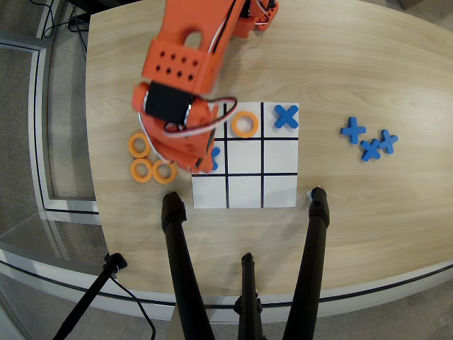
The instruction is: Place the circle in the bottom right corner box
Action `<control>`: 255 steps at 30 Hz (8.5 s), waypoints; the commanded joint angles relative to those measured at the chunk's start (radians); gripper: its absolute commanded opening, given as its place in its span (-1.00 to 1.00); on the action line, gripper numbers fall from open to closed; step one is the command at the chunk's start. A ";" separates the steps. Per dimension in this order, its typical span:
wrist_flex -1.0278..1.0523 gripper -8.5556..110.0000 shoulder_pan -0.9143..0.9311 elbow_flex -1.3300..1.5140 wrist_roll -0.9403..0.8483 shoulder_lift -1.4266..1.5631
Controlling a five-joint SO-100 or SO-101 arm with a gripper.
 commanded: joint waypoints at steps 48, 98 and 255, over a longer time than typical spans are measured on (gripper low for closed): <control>-0.193 -0.49 0.092 -0.310 0.023 -0.486; 0.034 -0.50 0.199 -0.100 0.078 -0.348; 0.201 -0.70 -0.345 1.230 -0.183 1.489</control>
